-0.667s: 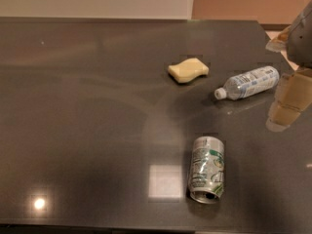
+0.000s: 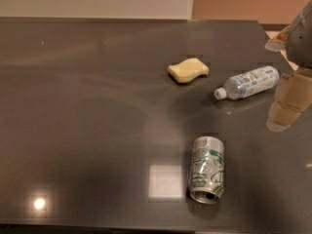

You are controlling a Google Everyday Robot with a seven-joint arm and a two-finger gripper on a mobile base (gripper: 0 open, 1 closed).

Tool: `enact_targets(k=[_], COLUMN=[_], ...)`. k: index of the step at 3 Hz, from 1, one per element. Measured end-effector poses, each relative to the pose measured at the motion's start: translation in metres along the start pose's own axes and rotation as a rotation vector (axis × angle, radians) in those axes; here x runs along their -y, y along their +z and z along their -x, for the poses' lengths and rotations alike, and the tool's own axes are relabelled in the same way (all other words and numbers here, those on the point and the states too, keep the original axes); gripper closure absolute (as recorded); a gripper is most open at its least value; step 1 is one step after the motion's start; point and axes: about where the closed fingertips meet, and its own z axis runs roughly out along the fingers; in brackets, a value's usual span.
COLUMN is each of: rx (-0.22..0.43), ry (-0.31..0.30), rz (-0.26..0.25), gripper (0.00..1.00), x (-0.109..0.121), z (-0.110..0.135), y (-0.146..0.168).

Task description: Pick 7up can

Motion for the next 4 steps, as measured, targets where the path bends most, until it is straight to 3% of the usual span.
enact_targets(k=[1, 4], rx=[0.032, 0.143], ry=[-0.061, -0.553], rz=[0.016, 0.146], gripper=[0.0, 0.0], x=[-0.005, -0.052], z=[0.008, 0.055], y=[0.006, 0.04])
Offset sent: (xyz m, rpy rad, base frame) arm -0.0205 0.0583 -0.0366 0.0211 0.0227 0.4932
